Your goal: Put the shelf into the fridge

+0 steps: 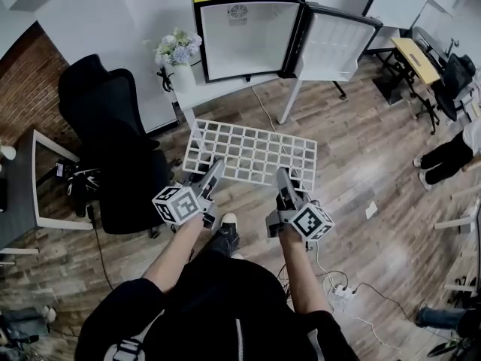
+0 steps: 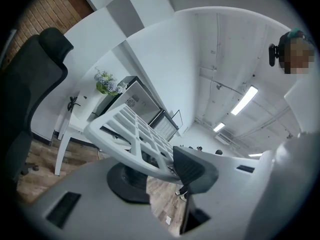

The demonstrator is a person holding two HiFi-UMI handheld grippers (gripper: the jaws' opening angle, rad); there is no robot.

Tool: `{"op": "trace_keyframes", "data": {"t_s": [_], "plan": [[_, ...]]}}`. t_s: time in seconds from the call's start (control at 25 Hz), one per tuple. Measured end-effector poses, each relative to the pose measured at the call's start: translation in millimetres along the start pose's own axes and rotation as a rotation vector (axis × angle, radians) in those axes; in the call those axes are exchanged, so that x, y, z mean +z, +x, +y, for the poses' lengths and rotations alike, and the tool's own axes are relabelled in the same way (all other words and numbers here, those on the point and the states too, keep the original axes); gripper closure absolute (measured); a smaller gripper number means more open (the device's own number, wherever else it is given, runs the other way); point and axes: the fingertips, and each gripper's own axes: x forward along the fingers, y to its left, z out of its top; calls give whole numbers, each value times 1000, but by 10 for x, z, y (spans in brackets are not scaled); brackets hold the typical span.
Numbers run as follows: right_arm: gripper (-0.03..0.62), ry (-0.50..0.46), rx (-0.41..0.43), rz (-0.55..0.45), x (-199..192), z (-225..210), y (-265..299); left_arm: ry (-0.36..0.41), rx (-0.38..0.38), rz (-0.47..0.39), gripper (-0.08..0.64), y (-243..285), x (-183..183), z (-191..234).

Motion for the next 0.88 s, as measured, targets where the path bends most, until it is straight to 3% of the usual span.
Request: {"op": "trace_keyframes", "data": {"t_s": [0.48,0.88], "plan": [[463,7,18,-40,312,-213,744,7,-40,2,402,715,389,309],[463,-10,16,-3,533,-365,1468,-6,-8,-4,402,1233,663,711]]}}
